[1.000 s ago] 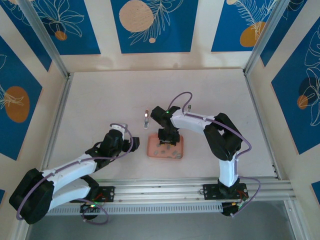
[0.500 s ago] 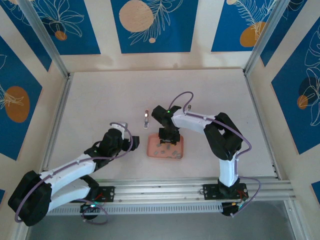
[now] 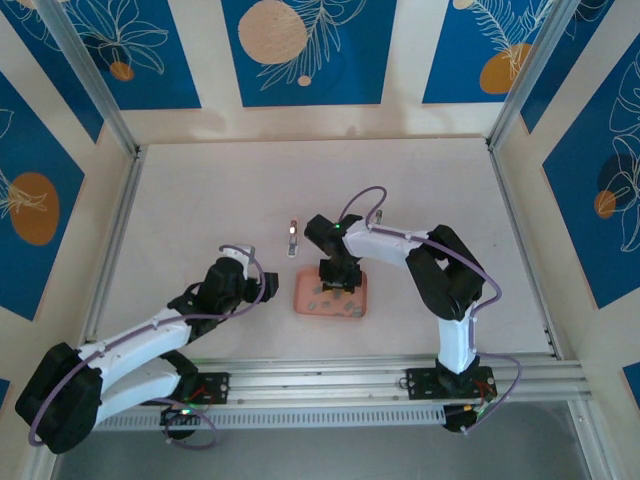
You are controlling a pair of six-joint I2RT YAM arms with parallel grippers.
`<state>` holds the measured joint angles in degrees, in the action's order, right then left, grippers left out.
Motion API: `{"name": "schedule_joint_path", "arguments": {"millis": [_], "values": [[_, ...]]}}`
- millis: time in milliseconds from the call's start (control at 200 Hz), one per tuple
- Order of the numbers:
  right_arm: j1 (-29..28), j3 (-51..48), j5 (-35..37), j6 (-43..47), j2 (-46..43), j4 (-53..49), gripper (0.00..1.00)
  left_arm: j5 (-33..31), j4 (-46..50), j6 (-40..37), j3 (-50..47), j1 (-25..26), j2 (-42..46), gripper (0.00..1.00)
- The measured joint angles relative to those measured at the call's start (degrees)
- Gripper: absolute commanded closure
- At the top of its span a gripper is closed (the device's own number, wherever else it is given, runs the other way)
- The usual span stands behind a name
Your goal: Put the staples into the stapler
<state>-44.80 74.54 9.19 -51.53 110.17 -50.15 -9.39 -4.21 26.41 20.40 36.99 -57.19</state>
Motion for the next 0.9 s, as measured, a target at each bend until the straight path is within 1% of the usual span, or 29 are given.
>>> {"name": "schedule_joint_path", "arguments": {"millis": [65, 155, 310, 475, 630, 790, 900], "values": [[-0.11, -0.11, 0.07, 0.00, 0.00, 0.00, 0.68, -0.09, 0.04, 0.00, 0.00, 0.00, 0.13, 0.14], [-0.09, -0.50, 0.07, 0.00, 0.00, 0.15, 0.72, -0.11, 0.15, 0.00, 0.00, 0.00, 0.13, 0.14], [0.35, -1.55, -0.09, 0.00, 0.00, 1.44, 0.75, -0.11, 0.22, 0.00, 0.00, 0.00, 0.13, 0.15], [0.57, -1.81, -0.15, 0.37, 0.00, 1.42, 0.82, -0.11, 0.20, 0.00, 0.00, 0.00, 0.15, 0.15], [0.55, -2.97, -0.11, 0.42, -1.05, 2.60, 0.83, -0.15, 0.00, 0.00, 0.00, 0.00, 0.15, 0.15], [0.17, -5.62, 1.07, 0.42, -3.41, 5.51, 0.84, -0.70, -4.26, 0.09, -0.96, 0.00, 0.13, 0.14], [-0.24, -8.83, 3.96, 0.39, -7.63, 8.48, 0.84, -2.01, -8.07, 0.20, -1.99, 0.00, -0.04, 0.14]]}}
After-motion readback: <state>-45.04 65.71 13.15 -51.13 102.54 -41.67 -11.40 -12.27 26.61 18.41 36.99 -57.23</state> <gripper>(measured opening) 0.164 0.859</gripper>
